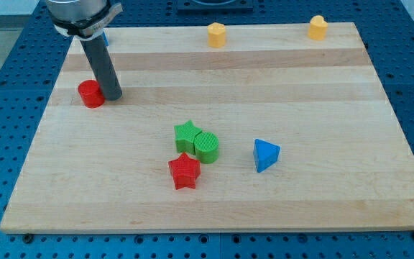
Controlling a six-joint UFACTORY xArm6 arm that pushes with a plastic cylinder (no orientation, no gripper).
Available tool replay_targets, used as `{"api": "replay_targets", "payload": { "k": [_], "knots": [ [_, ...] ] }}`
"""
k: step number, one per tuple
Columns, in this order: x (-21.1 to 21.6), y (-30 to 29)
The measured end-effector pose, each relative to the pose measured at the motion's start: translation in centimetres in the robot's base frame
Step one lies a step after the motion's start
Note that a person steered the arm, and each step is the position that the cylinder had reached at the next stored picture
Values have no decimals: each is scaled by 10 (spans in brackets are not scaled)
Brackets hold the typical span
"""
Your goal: Slide the green circle to the center right
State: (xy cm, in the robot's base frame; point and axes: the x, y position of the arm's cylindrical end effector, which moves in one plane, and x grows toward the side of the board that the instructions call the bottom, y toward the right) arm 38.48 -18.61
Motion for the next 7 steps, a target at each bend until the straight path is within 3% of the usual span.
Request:
{"api": "replay_targets", "payload": {
  "k": [1, 2, 3, 4, 6, 7],
  "knots": [
    [1, 12],
    [53, 26],
    [111, 2],
    [142, 4],
    [131, 119],
    [131, 126]
  ]
}}
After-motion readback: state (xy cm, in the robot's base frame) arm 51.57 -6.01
